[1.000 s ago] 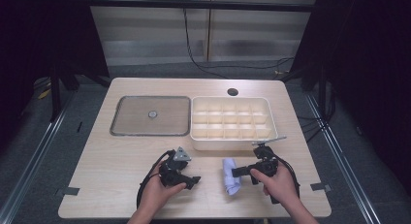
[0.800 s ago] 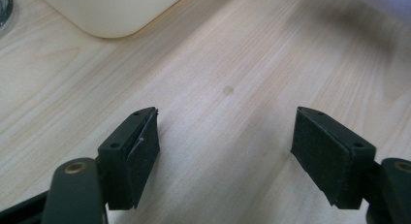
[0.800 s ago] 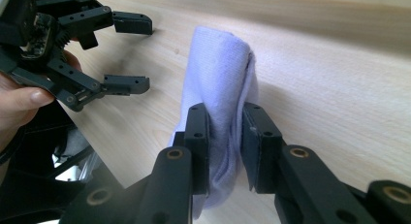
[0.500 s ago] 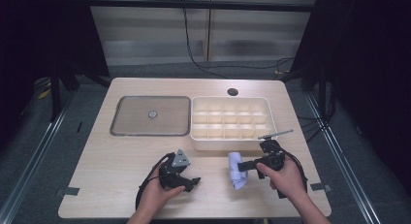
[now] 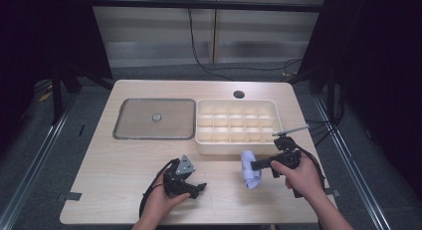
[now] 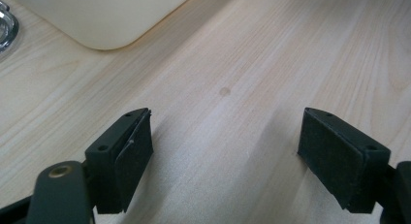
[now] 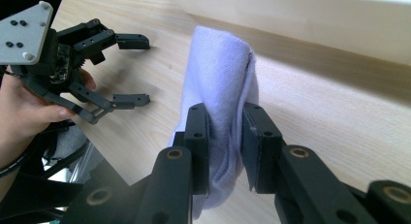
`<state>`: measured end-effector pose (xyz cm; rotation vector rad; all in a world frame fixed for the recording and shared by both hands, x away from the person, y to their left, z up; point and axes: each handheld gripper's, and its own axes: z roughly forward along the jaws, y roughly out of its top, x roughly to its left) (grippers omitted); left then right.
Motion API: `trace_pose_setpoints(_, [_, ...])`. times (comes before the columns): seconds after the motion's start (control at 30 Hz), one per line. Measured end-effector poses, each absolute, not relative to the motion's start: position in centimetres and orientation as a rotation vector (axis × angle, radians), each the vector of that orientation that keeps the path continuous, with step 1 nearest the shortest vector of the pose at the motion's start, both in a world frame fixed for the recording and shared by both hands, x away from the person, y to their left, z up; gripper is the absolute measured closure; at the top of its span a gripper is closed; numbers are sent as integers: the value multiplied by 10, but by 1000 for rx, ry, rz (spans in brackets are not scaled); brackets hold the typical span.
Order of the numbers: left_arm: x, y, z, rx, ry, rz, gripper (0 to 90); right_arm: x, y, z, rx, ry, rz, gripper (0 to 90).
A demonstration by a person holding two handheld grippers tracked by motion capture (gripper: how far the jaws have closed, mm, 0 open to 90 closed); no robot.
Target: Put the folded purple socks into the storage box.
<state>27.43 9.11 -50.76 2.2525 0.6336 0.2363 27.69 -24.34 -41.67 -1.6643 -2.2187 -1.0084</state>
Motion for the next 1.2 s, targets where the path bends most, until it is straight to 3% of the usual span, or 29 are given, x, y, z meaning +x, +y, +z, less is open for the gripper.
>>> trace_pose_setpoints(1.2, [274,91,-508,2252,631,239,189,308,-273,-366,-1741,-2238,-991,744])
